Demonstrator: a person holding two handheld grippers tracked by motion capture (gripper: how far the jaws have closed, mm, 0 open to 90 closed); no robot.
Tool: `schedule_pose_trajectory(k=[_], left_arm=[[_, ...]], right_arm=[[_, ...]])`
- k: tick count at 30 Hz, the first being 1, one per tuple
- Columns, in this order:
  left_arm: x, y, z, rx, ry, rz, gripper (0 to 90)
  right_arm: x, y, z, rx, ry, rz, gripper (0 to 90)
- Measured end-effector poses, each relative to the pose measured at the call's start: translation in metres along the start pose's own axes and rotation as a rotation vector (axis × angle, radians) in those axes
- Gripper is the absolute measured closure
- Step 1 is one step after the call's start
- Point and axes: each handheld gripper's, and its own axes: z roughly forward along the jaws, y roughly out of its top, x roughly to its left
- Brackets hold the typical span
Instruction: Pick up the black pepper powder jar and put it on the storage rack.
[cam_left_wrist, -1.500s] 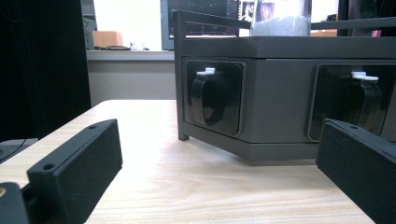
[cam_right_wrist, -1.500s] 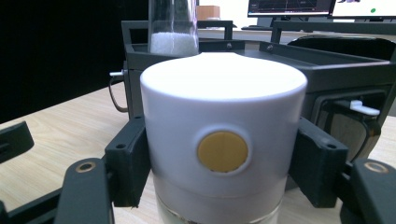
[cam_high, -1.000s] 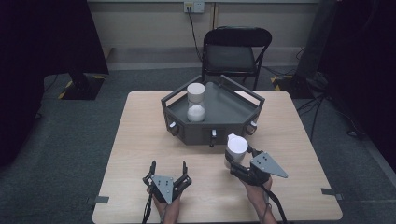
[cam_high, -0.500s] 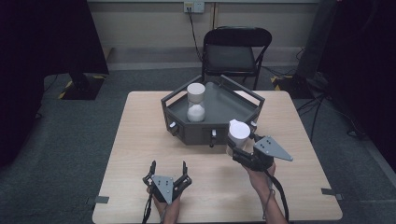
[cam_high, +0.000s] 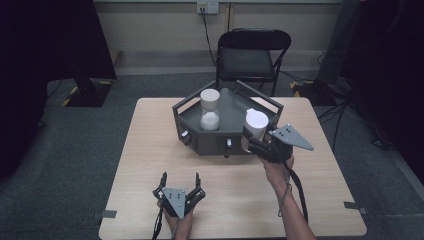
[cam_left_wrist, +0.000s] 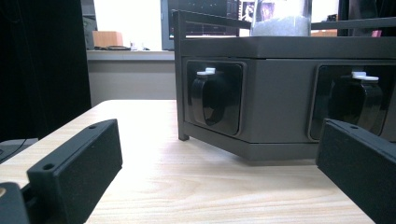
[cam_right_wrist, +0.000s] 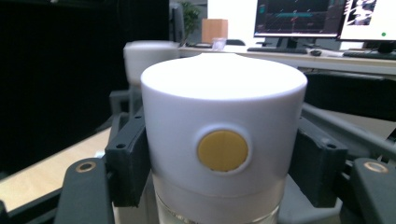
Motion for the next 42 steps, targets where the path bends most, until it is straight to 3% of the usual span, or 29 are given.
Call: schedule_pose_trajectory(k=[7,10,13,20,29,42], left_arm=[[0.000,0.000,0.000,0.000,0.000,0.000,0.0],[0.000,0.000,0.000,0.001,0.000,0.001,0.0],[0.000,0.000,0.000,0.001,0.000,0.001,0.0],[0.000,0.000,0.000,0.000,0.000,0.000,0.0],[0.000,0.000,0.000,0.000,0.000,0.000,0.0],[0.000,0.000,0.000,0.000,-0.002,0.000,0.0]], right_arm=[[0.003,0.017,0.030,-0.005,-0.097,0.021,29.6],[0.005,0.025,0.046,0.016,-0.127,-0.009,29.7],[0.004,0.028,0.059,0.015,-0.140,0.019,29.7],[0.011,0.025,0.085,0.048,-0.207,0.025,29.7],[0.011,0.018,0.099,0.070,-0.225,0.040,29.7],[0.010,0.015,0.104,0.094,-0.237,0.038,29.6]])
